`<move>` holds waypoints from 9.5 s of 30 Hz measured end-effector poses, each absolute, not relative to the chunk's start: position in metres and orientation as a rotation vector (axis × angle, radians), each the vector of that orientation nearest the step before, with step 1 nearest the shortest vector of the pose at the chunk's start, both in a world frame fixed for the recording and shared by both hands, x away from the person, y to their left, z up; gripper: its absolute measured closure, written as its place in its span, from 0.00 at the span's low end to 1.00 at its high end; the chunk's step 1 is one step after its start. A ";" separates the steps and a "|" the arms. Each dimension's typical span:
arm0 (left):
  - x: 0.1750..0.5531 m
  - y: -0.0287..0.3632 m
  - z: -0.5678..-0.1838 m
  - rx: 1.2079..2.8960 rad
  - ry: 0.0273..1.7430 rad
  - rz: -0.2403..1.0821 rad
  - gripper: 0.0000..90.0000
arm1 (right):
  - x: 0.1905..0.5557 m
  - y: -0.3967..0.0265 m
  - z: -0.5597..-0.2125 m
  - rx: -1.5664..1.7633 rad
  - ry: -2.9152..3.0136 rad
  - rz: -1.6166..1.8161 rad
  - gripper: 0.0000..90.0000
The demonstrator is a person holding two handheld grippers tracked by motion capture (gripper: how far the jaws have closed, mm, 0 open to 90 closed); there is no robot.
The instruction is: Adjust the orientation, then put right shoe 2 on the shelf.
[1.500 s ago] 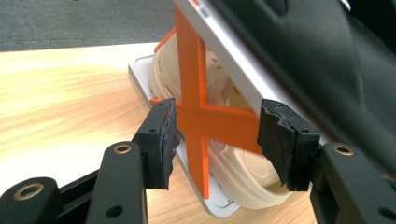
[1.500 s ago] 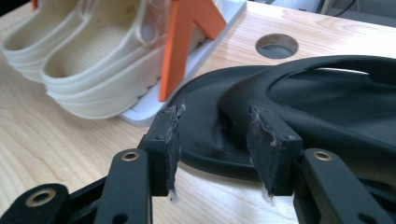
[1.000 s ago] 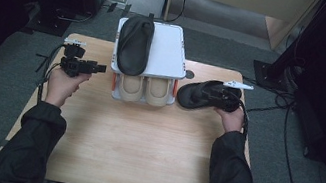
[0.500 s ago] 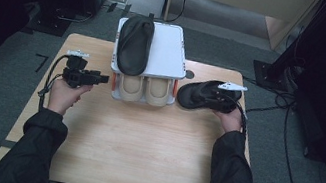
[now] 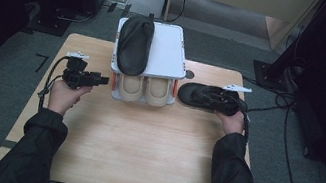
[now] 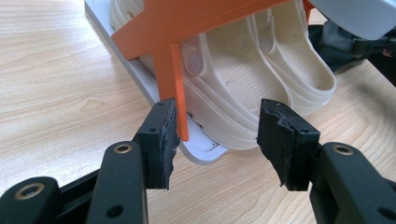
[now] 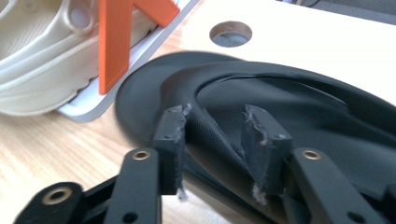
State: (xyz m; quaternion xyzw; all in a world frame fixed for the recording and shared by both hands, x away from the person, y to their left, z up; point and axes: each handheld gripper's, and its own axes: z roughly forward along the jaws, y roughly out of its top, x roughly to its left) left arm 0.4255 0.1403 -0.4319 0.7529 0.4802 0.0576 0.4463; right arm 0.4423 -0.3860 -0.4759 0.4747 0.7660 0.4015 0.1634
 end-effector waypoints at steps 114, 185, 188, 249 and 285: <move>0.432 0.143 -0.442 1.868 1.140 0.137 0.54 | 0.405 -0.389 -0.491 1.513 2.166 1.076 0.66; 0.426 0.146 -0.441 1.869 1.089 0.106 0.54 | 0.535 -0.258 -0.309 1.575 2.091 1.129 0.79; 0.426 0.146 -0.441 1.863 1.087 0.106 0.54 | 0.546 -0.243 -0.313 1.580 2.106 1.102 0.79; 0.427 0.145 -0.446 1.900 1.100 0.129 0.49 | 0.465 -0.299 -0.335 1.293 2.107 1.257 0.55; 0.402 0.126 -0.450 1.965 1.017 0.145 0.45 | 0.385 -0.314 -0.440 1.245 2.199 1.344 0.51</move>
